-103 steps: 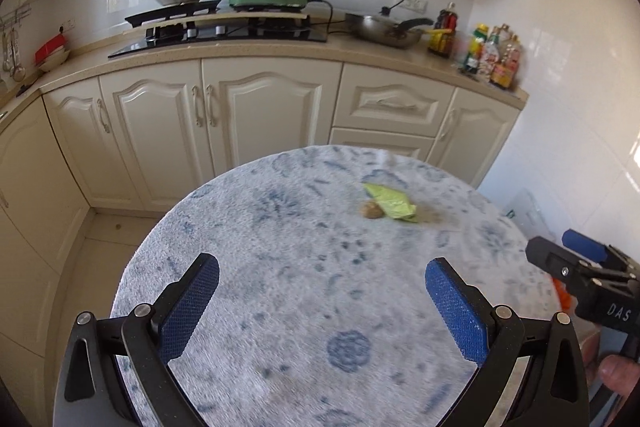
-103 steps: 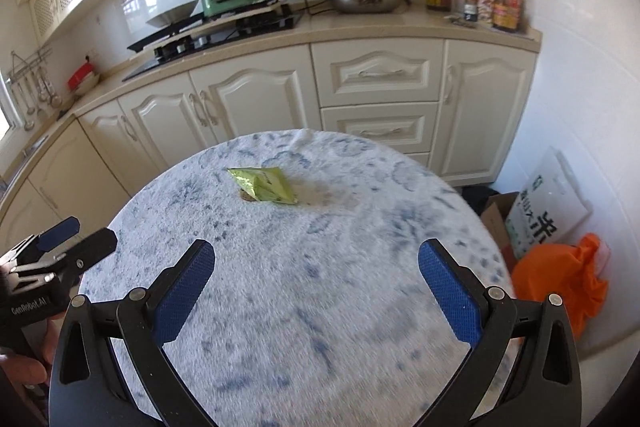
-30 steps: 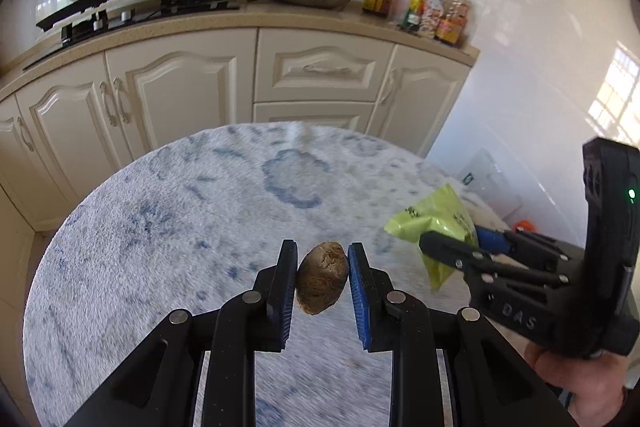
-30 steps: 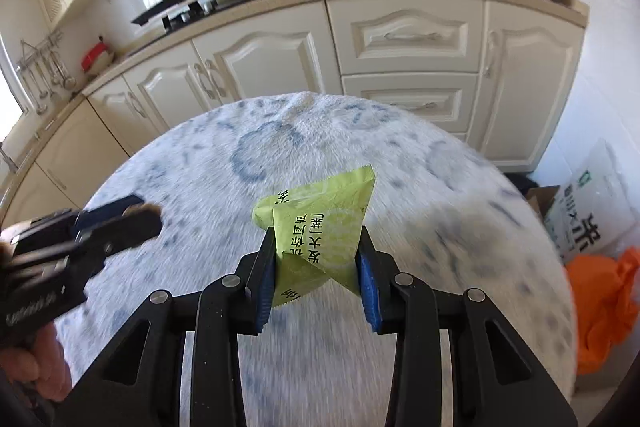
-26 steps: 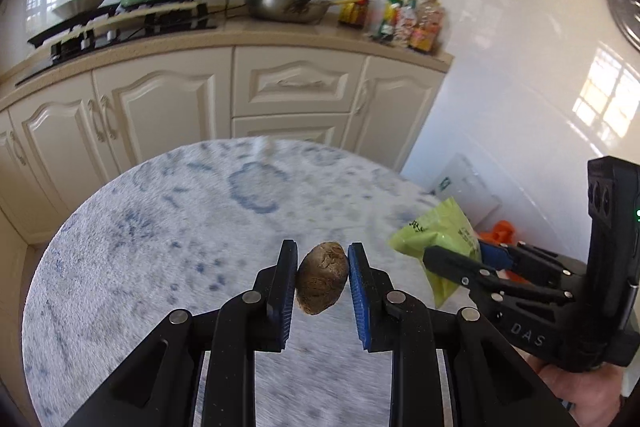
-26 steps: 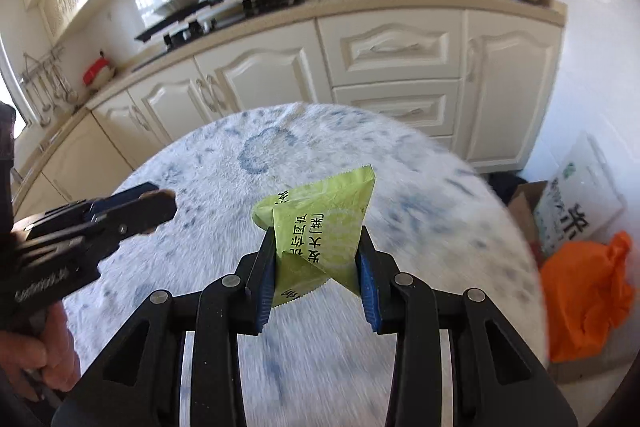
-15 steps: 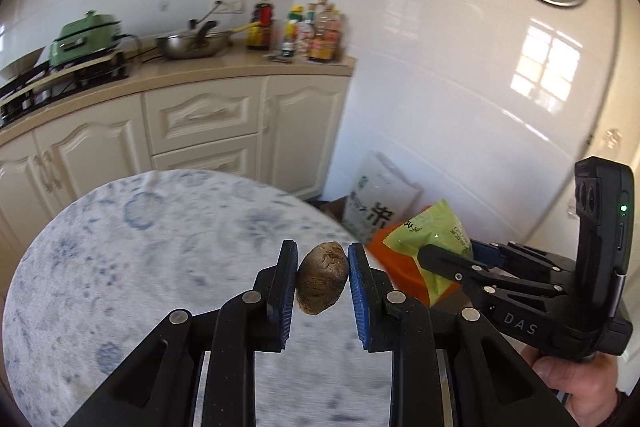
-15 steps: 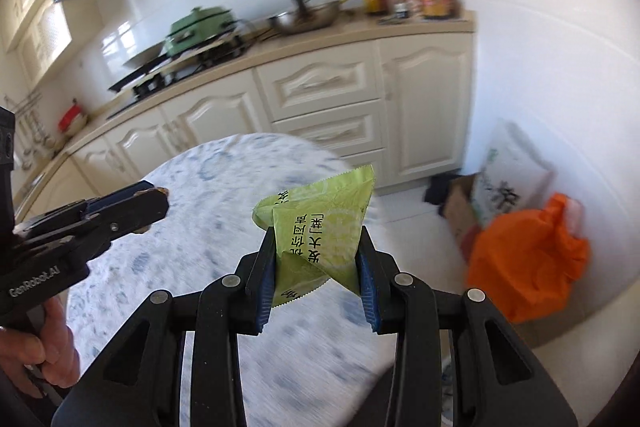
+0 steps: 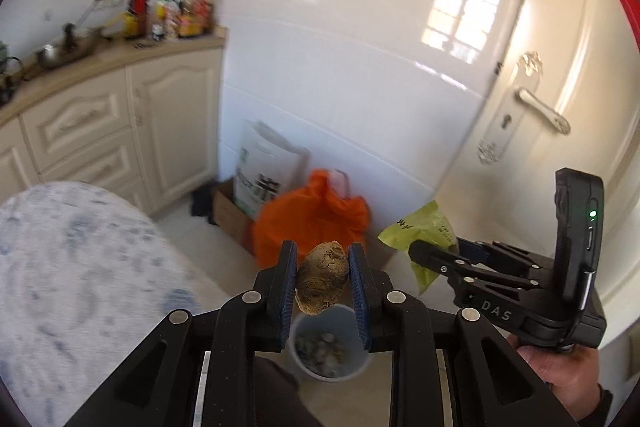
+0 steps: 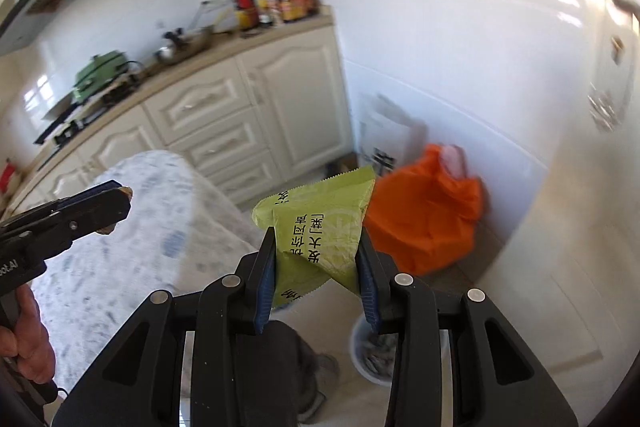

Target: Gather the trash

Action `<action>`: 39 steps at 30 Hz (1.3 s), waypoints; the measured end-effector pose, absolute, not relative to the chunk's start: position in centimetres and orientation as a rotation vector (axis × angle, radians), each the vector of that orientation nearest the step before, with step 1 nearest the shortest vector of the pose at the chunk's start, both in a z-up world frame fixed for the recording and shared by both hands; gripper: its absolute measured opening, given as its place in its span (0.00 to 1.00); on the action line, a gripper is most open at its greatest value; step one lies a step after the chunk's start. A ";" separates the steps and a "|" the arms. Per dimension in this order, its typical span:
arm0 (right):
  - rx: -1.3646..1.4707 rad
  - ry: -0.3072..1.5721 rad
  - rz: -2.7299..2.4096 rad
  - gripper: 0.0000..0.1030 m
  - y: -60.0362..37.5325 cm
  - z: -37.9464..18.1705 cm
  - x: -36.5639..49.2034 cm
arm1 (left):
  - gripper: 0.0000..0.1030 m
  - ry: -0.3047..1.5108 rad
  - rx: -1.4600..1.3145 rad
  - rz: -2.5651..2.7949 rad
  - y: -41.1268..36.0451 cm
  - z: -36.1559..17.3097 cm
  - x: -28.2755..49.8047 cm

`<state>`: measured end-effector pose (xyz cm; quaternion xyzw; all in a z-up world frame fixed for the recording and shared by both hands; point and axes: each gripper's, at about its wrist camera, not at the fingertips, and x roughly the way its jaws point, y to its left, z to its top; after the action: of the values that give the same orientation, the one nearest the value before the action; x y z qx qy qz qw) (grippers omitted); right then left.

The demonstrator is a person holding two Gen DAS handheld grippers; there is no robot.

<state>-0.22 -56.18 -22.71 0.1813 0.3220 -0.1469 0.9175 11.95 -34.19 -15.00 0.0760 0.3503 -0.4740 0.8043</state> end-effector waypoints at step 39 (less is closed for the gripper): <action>0.728 0.844 -0.526 1.00 -65.6 -35.4 -2.1 | 0.99 0.809 0.392 -0.916 -43.5 -19.2 9.0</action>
<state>-2.11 -65.63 -35.43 0.3412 0.3958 -0.2465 0.8162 8.99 -43.48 -19.24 0.1828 0.3772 -0.4271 0.8012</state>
